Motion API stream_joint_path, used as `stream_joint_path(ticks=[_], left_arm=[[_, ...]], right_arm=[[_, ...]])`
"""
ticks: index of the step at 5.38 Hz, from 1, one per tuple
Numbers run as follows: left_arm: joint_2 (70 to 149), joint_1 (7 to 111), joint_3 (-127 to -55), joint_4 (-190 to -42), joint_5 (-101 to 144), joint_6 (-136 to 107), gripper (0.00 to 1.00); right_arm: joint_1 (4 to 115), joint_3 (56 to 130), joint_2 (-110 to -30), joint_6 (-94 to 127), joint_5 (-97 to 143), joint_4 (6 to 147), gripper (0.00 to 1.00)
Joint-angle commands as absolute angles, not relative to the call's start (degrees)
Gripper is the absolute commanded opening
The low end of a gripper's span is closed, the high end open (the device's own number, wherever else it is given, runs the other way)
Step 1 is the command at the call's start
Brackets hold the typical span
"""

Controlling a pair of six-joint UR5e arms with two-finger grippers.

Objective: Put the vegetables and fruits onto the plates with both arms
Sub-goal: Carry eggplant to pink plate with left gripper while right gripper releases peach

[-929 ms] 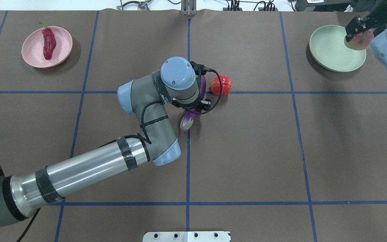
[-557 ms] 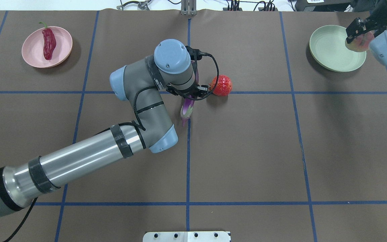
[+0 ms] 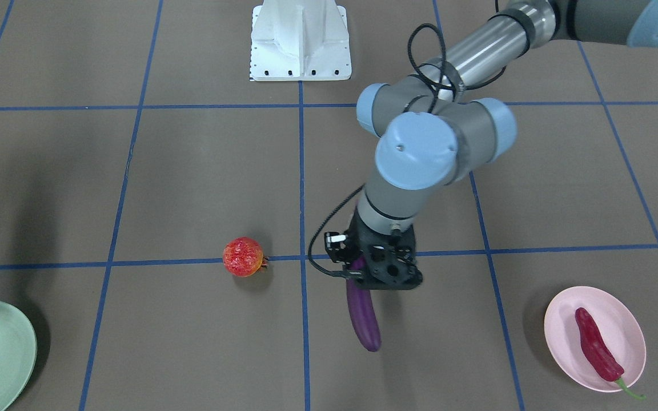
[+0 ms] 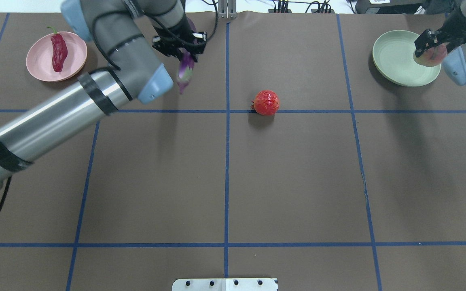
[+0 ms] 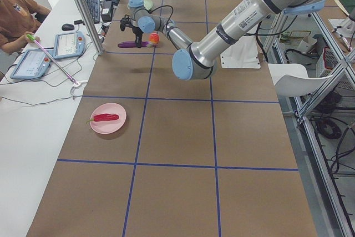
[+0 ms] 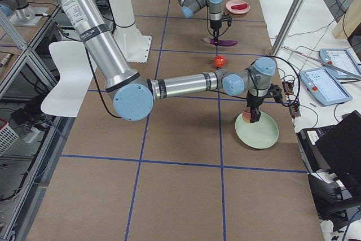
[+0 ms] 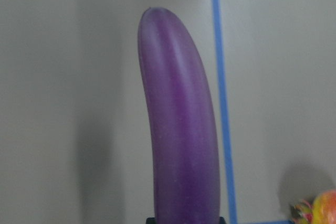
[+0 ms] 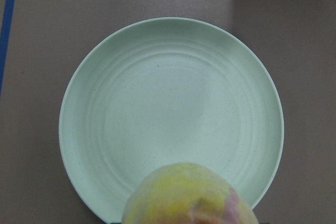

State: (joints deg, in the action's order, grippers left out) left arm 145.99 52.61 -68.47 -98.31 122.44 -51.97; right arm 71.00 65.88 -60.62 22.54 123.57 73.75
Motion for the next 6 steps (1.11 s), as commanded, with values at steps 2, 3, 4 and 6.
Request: stream_joint_path(ticks=[2, 3, 4, 6], left_arm=[[141.1, 65.5, -68.2, -90.0, 124.1, -25.6, 0.0], [138.5, 69.0, -68.2, -89.8, 124.1, -18.1, 0.0], [136.2, 72.6, -68.2, -89.8, 124.0, -13.7, 0.0], [134.9, 71.7, -62.7, -93.1, 122.9, -13.9, 0.0]], right_arm=[[67.2, 64.8, -60.5, 22.7, 117.6, 71.3, 0.0], [66.9, 64.8, -60.3, 22.8, 117.7, 71.1, 0.37], [66.2, 64.8, -60.3, 22.9, 117.8, 70.3, 0.89], [66.6, 66.8, -59.5, 25.6, 122.0, 69.7, 1.0]])
